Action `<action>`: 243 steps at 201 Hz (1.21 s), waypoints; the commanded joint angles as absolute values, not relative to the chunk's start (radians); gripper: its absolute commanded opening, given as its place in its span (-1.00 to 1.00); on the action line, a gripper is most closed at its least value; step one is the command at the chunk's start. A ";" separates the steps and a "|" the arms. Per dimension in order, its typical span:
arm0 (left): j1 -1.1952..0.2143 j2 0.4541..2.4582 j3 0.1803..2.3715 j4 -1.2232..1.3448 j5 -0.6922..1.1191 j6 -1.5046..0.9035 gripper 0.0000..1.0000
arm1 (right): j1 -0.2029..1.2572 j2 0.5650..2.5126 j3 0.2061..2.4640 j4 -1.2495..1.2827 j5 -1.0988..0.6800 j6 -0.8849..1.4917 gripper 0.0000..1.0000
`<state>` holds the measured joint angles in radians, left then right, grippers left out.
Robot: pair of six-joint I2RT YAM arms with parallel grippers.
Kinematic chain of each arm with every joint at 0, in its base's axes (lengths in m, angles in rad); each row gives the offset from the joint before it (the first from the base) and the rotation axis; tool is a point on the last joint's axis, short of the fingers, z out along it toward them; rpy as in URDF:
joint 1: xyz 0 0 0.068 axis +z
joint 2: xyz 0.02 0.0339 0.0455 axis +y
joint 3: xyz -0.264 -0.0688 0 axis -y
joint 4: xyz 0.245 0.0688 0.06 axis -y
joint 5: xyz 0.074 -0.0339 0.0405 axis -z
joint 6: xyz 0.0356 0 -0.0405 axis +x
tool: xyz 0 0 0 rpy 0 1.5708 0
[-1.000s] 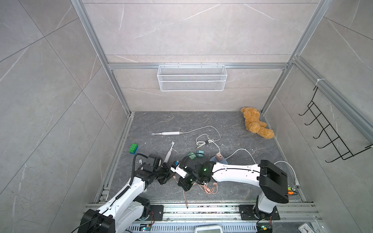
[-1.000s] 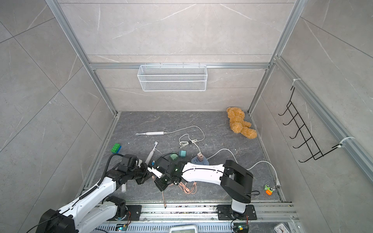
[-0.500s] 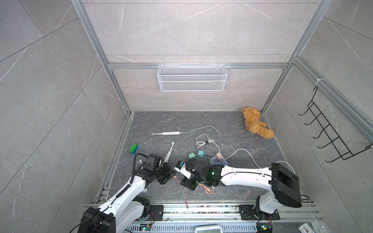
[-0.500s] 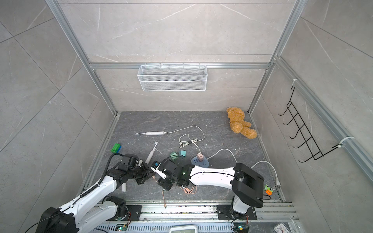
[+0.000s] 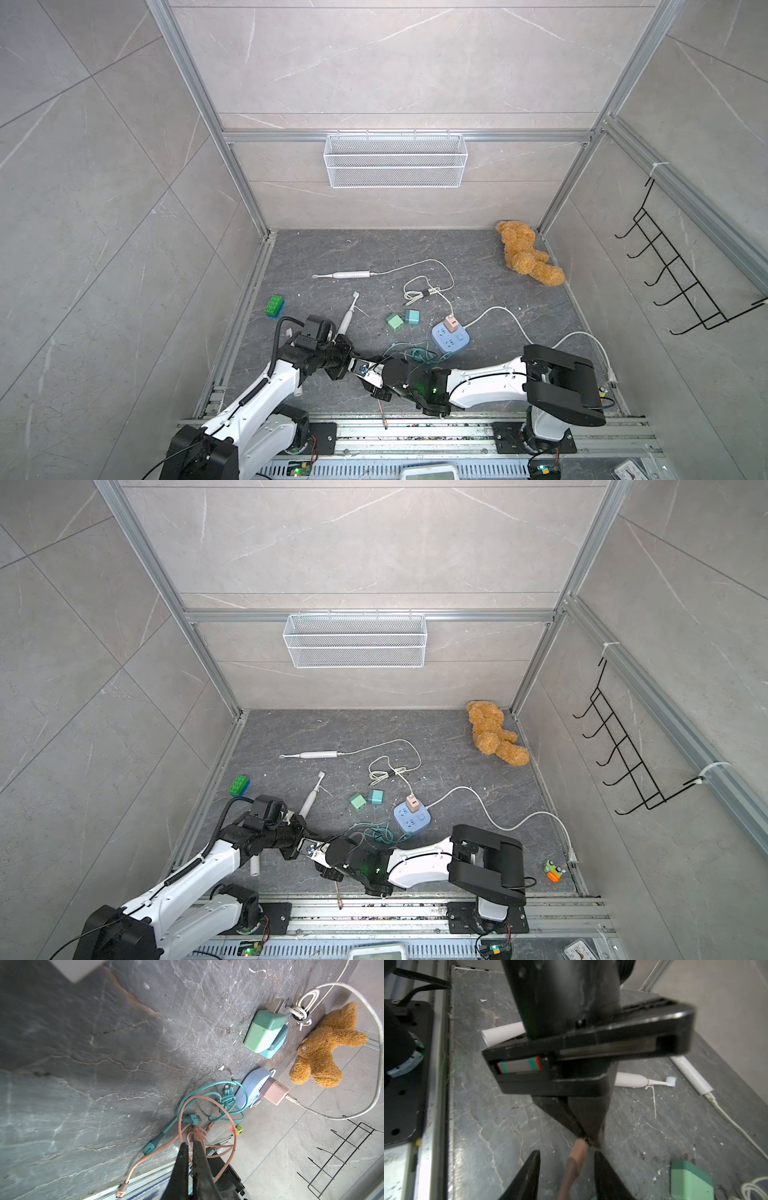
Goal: Charge the electric toothbrush
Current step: Pick up the charging cable from the center of the board.
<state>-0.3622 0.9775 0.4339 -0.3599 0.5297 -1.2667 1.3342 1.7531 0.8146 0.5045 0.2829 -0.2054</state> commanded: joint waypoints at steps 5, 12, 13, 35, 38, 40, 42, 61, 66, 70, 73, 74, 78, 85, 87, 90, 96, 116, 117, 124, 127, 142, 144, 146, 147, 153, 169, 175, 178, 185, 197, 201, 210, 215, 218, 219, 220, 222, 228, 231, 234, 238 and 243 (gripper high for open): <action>-0.367 0.962 0.453 -0.367 0.565 -1.290 -1.00 | 1.336 1.793 0.806 0.658 0.365 -0.269 -0.20; -0.367 0.960 0.451 -0.368 0.565 -1.293 -1.00 | 1.336 1.794 0.807 0.658 0.366 -0.276 -0.22; -0.366 0.960 0.450 -0.368 0.565 -1.293 -1.00 | 1.337 1.795 0.807 0.658 0.366 -0.277 -0.23; -0.365 0.956 0.447 -0.369 0.562 -1.295 -1.00 | 1.340 1.788 0.792 0.666 0.387 -0.285 -0.37; -0.365 0.955 0.448 -0.371 0.561 -1.295 -1.00 | 1.340 1.785 0.790 0.667 0.389 -0.287 -0.39; -0.365 0.954 0.447 -0.371 0.561 -1.296 -1.00 | 1.341 1.784 0.788 0.667 0.389 -0.287 -0.40; -0.365 0.955 0.446 -0.371 0.560 -1.296 -1.00 | 1.341 1.783 0.786 0.667 0.389 -0.289 -0.40; -0.365 0.957 0.445 -0.370 0.556 -1.301 -1.00 | 1.345 1.770 0.776 0.648 0.402 -0.296 -0.41; -0.365 0.957 0.445 -0.371 0.555 -1.302 -1.00 | 1.346 1.767 0.770 0.649 0.402 -0.297 -0.40; -0.365 0.958 0.444 -0.368 0.555 -1.305 -1.00 | 1.348 1.764 0.766 0.647 0.406 -0.296 -0.40; -0.365 0.959 0.445 -0.367 0.556 -1.305 -1.00 | 1.348 1.762 0.762 0.649 0.410 -0.296 -0.40; -0.364 0.959 0.444 -0.367 0.556 -1.307 -1.00 | 1.349 1.761 0.761 0.648 0.411 -0.297 -0.40; -0.364 0.957 0.443 -0.367 0.555 -1.308 -1.00 | 1.351 1.759 0.757 0.646 0.412 -0.295 -0.40; -0.362 0.956 0.441 -0.367 0.555 -1.315 -1.00 | 1.353 1.754 0.749 0.642 0.412 -0.294 -0.40; -0.362 0.956 0.440 -0.365 0.556 -1.317 -1.00 | 1.355 1.754 0.747 0.640 0.413 -0.294 -0.40; -0.362 0.955 0.440 -0.363 0.557 -1.320 -1.00 | 1.356 1.752 0.745 0.641 0.416 -0.293 -0.40; -0.361 0.952 0.439 -0.360 0.559 -1.324 -1.00 | 1.358 1.751 0.741 0.637 0.418 -0.293 -0.40; -0.360 0.949 0.439 -0.356 0.559 -1.328 -1.00 | 1.365 1.752 0.734 0.641 0.431 -0.292 -0.45; -0.360 0.948 0.438 -0.356 0.559 -1.329 -1.00 | 1.364 1.752 0.734 0.641 0.432 -0.292 -0.46; -0.359 0.949 0.439 -0.358 0.558 -1.327 -1.00 | 1.366 1.752 0.737 0.645 0.437 -0.293 -0.48; -0.359 0.949 0.440 -0.360 0.559 -1.328 -1.00 | 1.368 1.753 0.737 0.648 0.439 -0.293 -0.49; -0.359 0.951 0.438 -0.358 0.561 -1.325 -1.00 | 1.370 1.757 0.745 0.656 0.451 -0.301 -0.50; -0.359 0.952 0.438 -0.358 0.561 -1.325 -1.00 | 1.371 1.757 0.747 0.658 0.453 -0.303 -0.50; -0.360 0.952 0.436 -0.358 0.561 -1.325 -1.00 | 1.372 1.758 0.748 0.660 0.454 -0.305 -0.49; -0.360 0.953 0.436 -0.358 0.560 -1.325 -1.00 | 1.373 1.758 0.748 0.662 0.454 -0.306 -0.49; -0.359 0.953 0.434 -0.359 0.561 -1.325 -1.00 | 1.374 1.758 0.750 0.669 0.458 -0.311 -0.47; -0.359 0.955 0.428 -0.357 0.561 -1.324 -1.00 | 1.376 1.761 0.761 0.675 0.465 -0.320 -0.44; -0.359 0.955 0.427 -0.356 0.560 -1.324 -1.00 | 1.377 1.761 0.764 0.677 0.465 -0.323 -0.43; -0.359 0.957 0.426 -0.355 0.561 -1.323 -1.00 | 1.377 1.762 0.766 0.679 0.467 -0.326 -0.43; -0.359 0.956 0.426 -0.355 0.562 -1.323 -1.00 | 1.377 1.765 0.770 0.680 0.473 -0.330 -0.44; -0.359 0.954 0.425 -0.355 0.562 -1.324 -1.00 | 1.378 1.766 0.769 0.682 0.476 -0.335 -0.45; -0.359 0.954 0.425 -0.356 0.563 -1.325 -1.00 | 1.379 1.766 0.768 0.683 0.475 -0.336 -0.47; -0.359 0.951 0.425 -0.355 0.561 -1.326 -1.00 | 1.379 1.767 0.766 0.686 0.484 -0.339 -0.49; -0.359 0.952 0.425 -0.356 0.561 -1.325 -1.00 | 1.380 1.767 0.765 0.690 0.486 -0.339 -0.49; -0.359 0.951 0.424 -0.355 0.560 -1.325 -1.00 | 1.379 1.766 0.764 0.692 0.487 -0.338 -0.49; -0.359 0.952 0.423 -0.355 0.560 -1.325 -1.00 | 1.379 1.766 0.764 0.691 0.487 -0.339 -0.49; -0.359 0.951 0.422 -0.355 0.560 -1.325 -1.00 | 1.380 1.766 0.763 0.691 0.487 -0.339 -0.49; -0.359 0.952 0.423 -0.355 0.560 -1.325 -1.00 | 1.380 1.766 0.763 0.692 0.488 -0.340 -0.49; -0.359 0.954 0.421 -0.353 0.562 -1.326 -1.00 | 1.380 1.768 0.762 0.694 0.496 -0.342 -0.50; -0.359 0.956 0.421 -0.350 0.563 -1.327 -1.00 | 1.382 1.768 0.762 0.698 0.498 -0.343 -0.50; -0.359 0.957 0.420 -0.348 0.564 -1.328 -1.00 | 1.382 1.769 0.760 0.701 0.500 -0.343 -0.51; -0.359 0.959 0.420 -0.347 0.564 -1.328 -1.00 | 1.384 1.768 0.759 0.704 0.499 -0.345 -0.52; -0.359 0.960 0.420 -0.344 0.566 -1.330 -1.00 | 1.385 1.769 0.758 0.706 0.499 -0.345 -0.54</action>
<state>-0.3618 0.9615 0.4297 -0.3542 0.5354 -1.3136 1.3762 1.7786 0.7483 0.6559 0.4644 -0.3309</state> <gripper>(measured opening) 0.057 0.246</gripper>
